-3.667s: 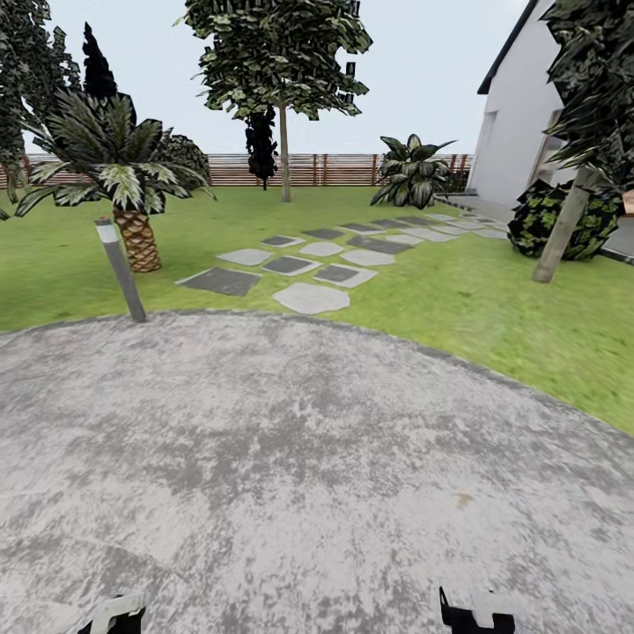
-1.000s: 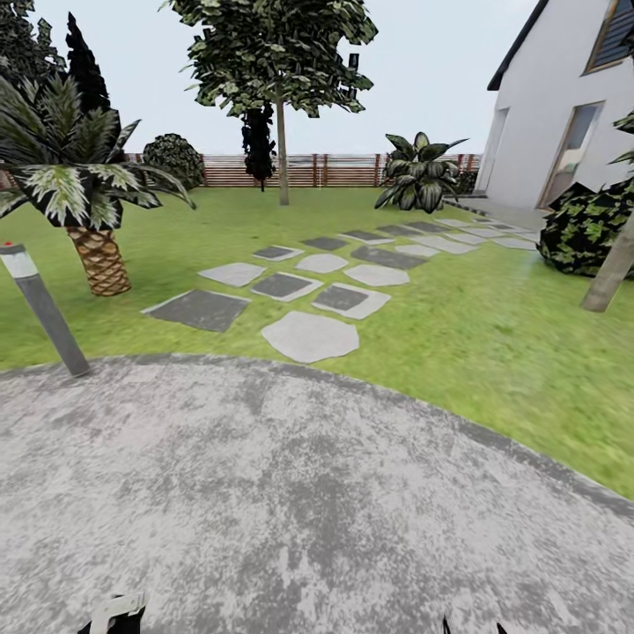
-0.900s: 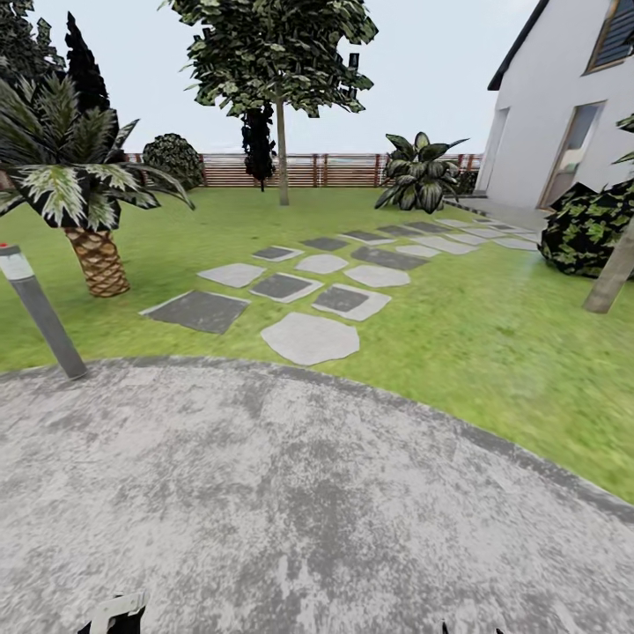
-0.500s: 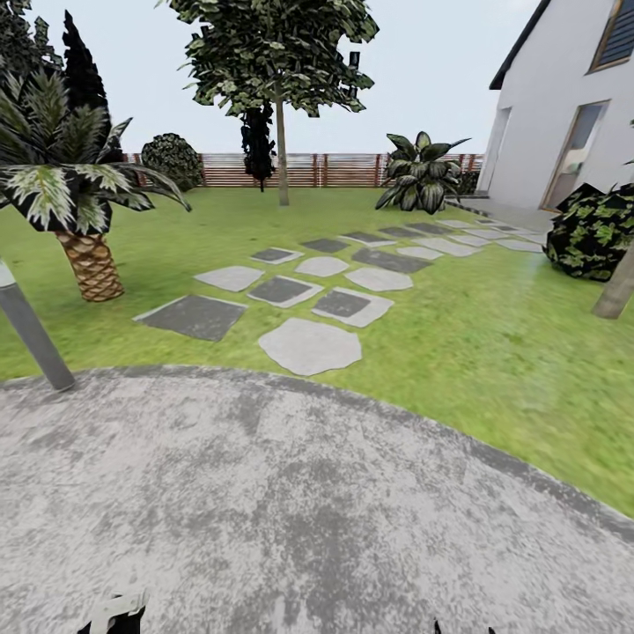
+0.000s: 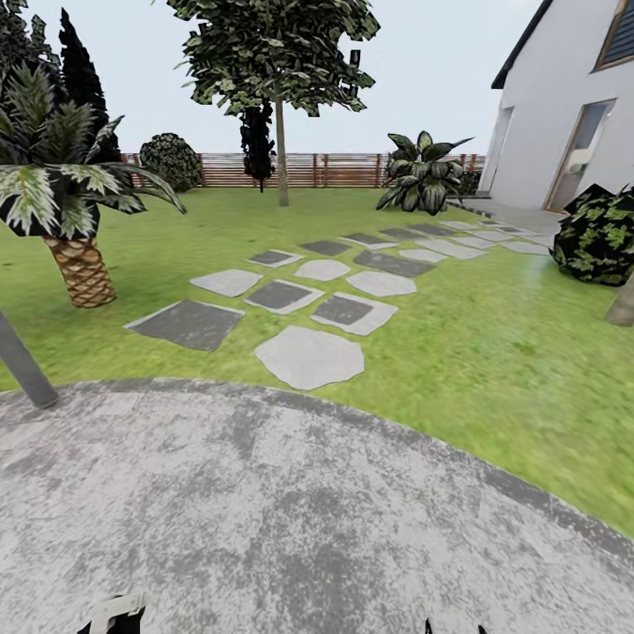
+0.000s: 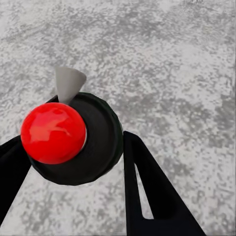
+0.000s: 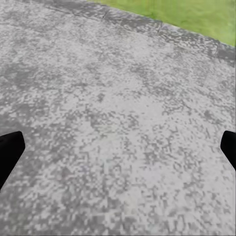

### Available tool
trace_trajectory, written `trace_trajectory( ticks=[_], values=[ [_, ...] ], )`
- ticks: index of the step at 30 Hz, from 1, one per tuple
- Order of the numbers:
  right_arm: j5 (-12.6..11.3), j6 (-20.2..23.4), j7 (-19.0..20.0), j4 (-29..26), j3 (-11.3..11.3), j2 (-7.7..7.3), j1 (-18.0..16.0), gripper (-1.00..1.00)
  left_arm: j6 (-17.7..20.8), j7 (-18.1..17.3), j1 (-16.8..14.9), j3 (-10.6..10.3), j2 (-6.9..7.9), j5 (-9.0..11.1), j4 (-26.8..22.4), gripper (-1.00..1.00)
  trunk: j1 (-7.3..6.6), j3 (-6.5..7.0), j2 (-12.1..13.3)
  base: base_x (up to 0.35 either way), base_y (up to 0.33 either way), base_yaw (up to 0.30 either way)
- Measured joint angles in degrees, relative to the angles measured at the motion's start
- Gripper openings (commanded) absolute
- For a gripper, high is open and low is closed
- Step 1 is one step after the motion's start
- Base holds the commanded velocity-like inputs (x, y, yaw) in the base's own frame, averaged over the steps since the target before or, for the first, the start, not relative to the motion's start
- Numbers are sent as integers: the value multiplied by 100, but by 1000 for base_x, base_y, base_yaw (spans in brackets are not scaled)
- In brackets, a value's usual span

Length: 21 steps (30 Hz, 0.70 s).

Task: In the garden, pick up the pesticide atomizer on the floor and spray pesticide onto both trees until each tree trunk is fully covered.

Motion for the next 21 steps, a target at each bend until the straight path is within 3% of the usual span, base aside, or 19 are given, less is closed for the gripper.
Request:
trace_trajectory(
  ticks=[11, 21],
  values=[
    [18, -10, 17, -207, 5, -13, -1, 100, -2, 0, -1, 0, 0, -5, -1, -100, 0, -59, 0, 340, 0, 174],
    [28, -18, 17, -209, 14, -40, 0, 100, -5, 0, 2, 0, 0, -6, 0, -100, 0, -84, 0, 340, 0, 25]
  ],
)
